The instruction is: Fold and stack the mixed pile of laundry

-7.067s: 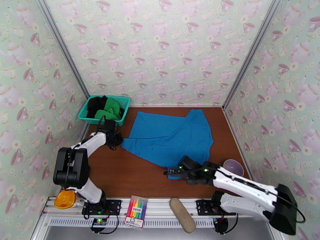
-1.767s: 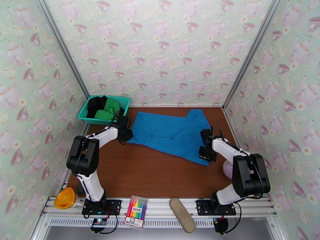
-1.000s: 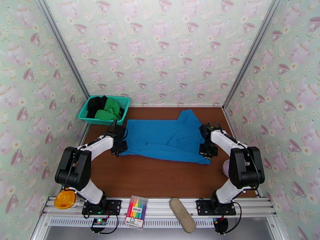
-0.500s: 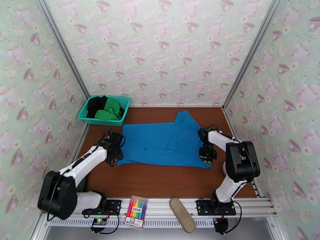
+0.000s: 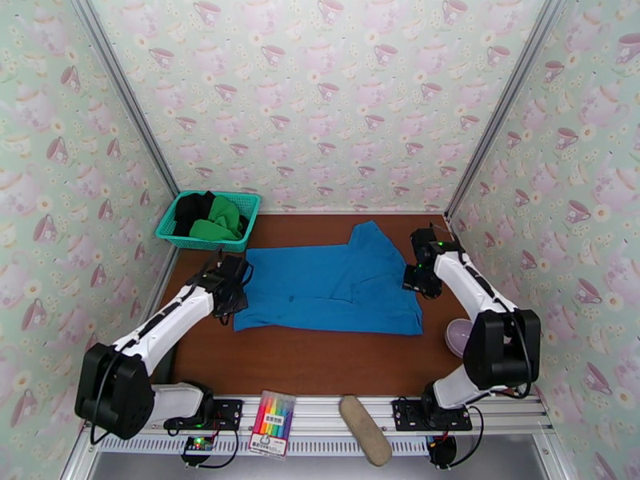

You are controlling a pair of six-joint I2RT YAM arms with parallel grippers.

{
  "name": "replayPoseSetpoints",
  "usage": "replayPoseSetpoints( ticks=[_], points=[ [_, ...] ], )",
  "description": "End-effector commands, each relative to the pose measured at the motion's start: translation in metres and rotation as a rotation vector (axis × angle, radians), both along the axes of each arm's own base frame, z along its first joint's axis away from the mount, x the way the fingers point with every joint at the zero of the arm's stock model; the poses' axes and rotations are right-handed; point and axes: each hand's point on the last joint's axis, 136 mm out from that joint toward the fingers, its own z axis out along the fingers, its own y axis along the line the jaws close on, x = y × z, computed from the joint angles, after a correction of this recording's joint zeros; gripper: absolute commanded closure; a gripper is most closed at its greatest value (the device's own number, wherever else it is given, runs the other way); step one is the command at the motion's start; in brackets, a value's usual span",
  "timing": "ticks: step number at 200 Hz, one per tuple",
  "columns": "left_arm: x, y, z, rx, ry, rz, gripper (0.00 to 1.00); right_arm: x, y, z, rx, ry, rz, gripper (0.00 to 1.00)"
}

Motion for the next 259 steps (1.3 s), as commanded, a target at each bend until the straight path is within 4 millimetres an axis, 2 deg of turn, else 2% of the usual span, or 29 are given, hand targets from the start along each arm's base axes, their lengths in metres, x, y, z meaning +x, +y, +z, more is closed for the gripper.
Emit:
replayPoseSetpoints(
  ticks=[1, 11, 34, 58, 78, 90, 94, 126, 144, 166, 176, 190, 220, 240, 251, 254, 259],
  points=[
    [0.019, -0.004, 0.034, -0.013, -0.111, -0.013, 0.87, 0.025, 0.014, -0.027, 0.087, 0.023, 0.018, 0.75],
    [0.019, -0.005, 0.043, -0.019, -0.128, -0.013, 0.86, 0.029, 0.017, -0.042, 0.1, 0.047, 0.01, 0.79],
    [0.015, -0.003, 0.054, -0.008, -0.122, -0.019, 0.83, 0.033, 0.016, -0.072, 0.095, 0.105, -0.006, 0.8],
    [0.012, -0.004, 0.062, -0.015, -0.12, -0.041, 0.79, 0.039, 0.009, -0.096, 0.041, 0.193, 0.021, 0.85],
    [0.007, -0.002, 0.069, -0.017, -0.138, -0.045, 0.74, 0.04, -0.002, -0.108, -0.024, 0.276, 0.05, 0.88],
    [0.003, 0.001, 0.075, -0.012, -0.151, -0.041, 0.71, 0.043, -0.01, -0.112, -0.067, 0.301, 0.068, 0.89],
    [0.001, 0.002, 0.076, -0.01, -0.154, -0.039, 0.69, 0.037, -0.013, -0.111, -0.087, 0.34, 0.076, 0.89],
    [-0.007, 0.008, 0.087, -0.003, -0.172, -0.033, 0.54, 0.029, -0.037, -0.11, -0.176, 0.402, 0.099, 0.89],
    [-0.009, 0.007, 0.084, -0.005, -0.151, -0.036, 0.51, 0.018, -0.057, -0.105, -0.216, 0.424, 0.081, 0.89],
    [-0.004, -0.001, 0.072, -0.026, -0.113, -0.048, 0.5, 0.005, -0.084, -0.099, -0.241, 0.434, 0.036, 0.89],
    [0.003, -0.007, 0.065, -0.046, -0.098, -0.059, 0.5, 0.001, -0.092, -0.099, -0.232, 0.434, 0.02, 0.89],
    [0.017, -0.02, 0.059, -0.078, -0.093, -0.084, 0.49, 0.003, -0.092, -0.098, -0.205, 0.409, 0.026, 0.87],
    [0.07, -0.051, 0.058, -0.128, -0.137, -0.153, 0.4, 0.018, -0.071, -0.091, -0.092, 0.319, 0.063, 0.76],
    [0.115, -0.076, 0.055, -0.146, -0.145, -0.227, 0.38, 0.027, -0.06, -0.068, -0.049, 0.239, 0.095, 0.69],
    [0.137, -0.089, 0.043, -0.156, -0.125, -0.266, 0.45, 0.03, -0.056, -0.053, -0.028, 0.192, 0.114, 0.66],
    [0.143, -0.091, 0.041, -0.151, -0.125, -0.273, 0.47, 0.039, -0.054, -0.048, -0.025, 0.147, 0.12, 0.65],
    [0.152, -0.093, 0.033, -0.142, -0.104, -0.275, 0.49, 0.041, -0.052, -0.04, -0.014, 0.12, 0.13, 0.64]
  ],
)
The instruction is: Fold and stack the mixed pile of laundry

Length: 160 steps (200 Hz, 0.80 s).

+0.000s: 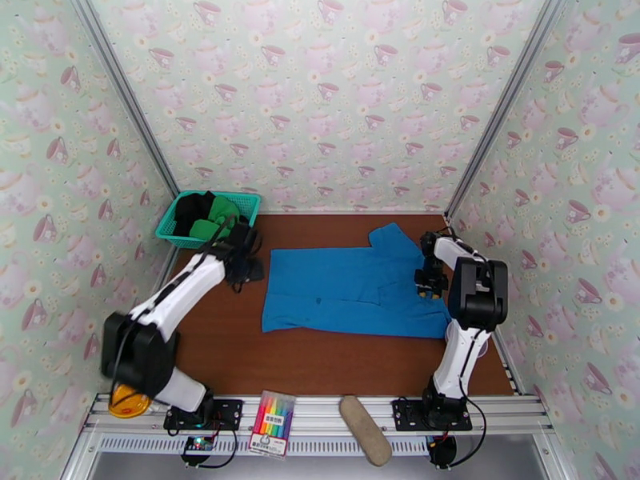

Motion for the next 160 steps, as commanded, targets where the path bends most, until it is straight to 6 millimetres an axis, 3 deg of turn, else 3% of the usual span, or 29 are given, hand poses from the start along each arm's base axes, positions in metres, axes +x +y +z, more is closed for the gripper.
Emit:
replayPoseSetpoints(
  ticks=[1, 37, 63, 132, 160],
  points=[
    [0.049, -0.03, -0.011, -0.027, -0.028, -0.107, 0.5, 0.024, 0.019, 0.044, 0.09, -0.189, 0.066, 0.64],
    [0.096, -0.03, -0.06, 0.016, 0.053, -0.075, 0.54, 0.03, 0.035, 0.087, 0.166, -0.308, 0.125, 0.58],
    [0.116, -0.03, -0.088, 0.013, 0.099, -0.06, 0.54, 0.034, 0.043, 0.105, 0.201, -0.376, 0.139, 0.57],
    [0.15, -0.023, -0.128, 0.048, 0.116, -0.062, 0.5, 0.029, 0.053, 0.103, 0.245, -0.376, 0.149, 0.57],
    [0.153, -0.033, -0.144, 0.008, 0.141, -0.102, 0.54, 0.041, 0.056, 0.107, 0.251, -0.384, 0.162, 0.57]
  ],
)
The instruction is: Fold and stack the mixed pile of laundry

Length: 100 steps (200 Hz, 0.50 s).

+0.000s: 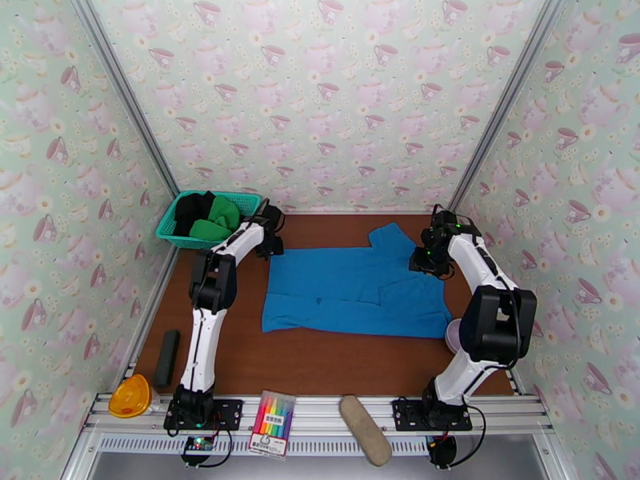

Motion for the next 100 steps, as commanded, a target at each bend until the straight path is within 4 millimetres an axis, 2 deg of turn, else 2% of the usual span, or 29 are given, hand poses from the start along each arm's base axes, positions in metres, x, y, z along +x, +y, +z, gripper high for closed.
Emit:
replayPoseSetpoints(
  ticks=[1, 16, 41, 68, 70, 100],
  points=[
    [-0.001, -0.007, -0.019, -0.027, 0.045, -0.05, 0.54, 0.013, 0.008, 0.01, 0.02, -0.038, 0.033, 0.57],
    [-0.001, -0.015, -0.02, -0.052, 0.039, -0.074, 0.68, 0.03, 0.008, 0.016, 0.028, -0.066, 0.039, 0.56],
    [-0.003, -0.023, -0.02, -0.068, 0.029, -0.102, 1.0, 0.073, 0.009, 0.019, 0.042, -0.114, 0.067, 0.55],
    [-0.007, -0.021, -0.015, -0.054, 0.011, -0.102, 1.0, 0.125, 0.004, 0.007, 0.028, -0.13, 0.072, 0.54],
    [-0.007, -0.021, -0.014, -0.053, 0.009, -0.1, 1.0, 0.123, 0.004, 0.001, 0.031, -0.101, 0.07, 0.54],
    [-0.009, -0.016, -0.004, -0.046, -0.022, -0.079, 1.0, 0.161, -0.002, -0.03, 0.013, -0.049, 0.036, 0.51]
  ],
)
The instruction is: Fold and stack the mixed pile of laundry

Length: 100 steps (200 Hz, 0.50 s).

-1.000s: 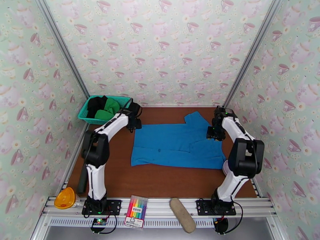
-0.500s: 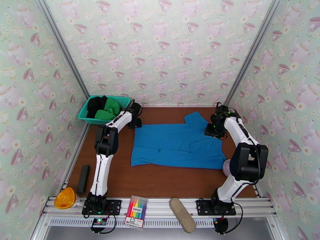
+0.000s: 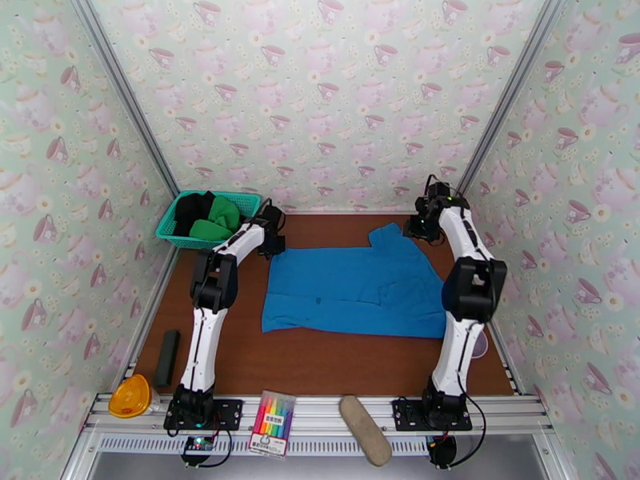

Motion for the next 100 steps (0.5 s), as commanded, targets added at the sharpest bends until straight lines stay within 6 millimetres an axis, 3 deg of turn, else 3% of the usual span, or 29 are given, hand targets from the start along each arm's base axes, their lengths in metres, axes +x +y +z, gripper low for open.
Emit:
replayPoseSetpoints(
  ticks=[1, 30, 56, 100],
  points=[
    [-0.014, -0.005, -0.002, -0.007, 0.021, -0.012, 1.0, 0.006, 0.0, -0.037, -0.006, 0.112, -0.011, 0.51],
    [-0.012, -0.007, 0.005, -0.021, 0.002, -0.008, 1.0, 0.03, -0.005, -0.067, -0.003, 0.117, -0.078, 0.5],
    [-0.011, -0.008, 0.008, -0.015, -0.008, -0.014, 1.0, 0.034, -0.011, -0.084, -0.02, 0.124, -0.133, 0.49],
    [-0.012, -0.003, 0.013, 0.006, -0.027, -0.009, 1.0, 0.03, -0.023, -0.075, -0.081, 0.097, -0.18, 0.5]
  ],
)
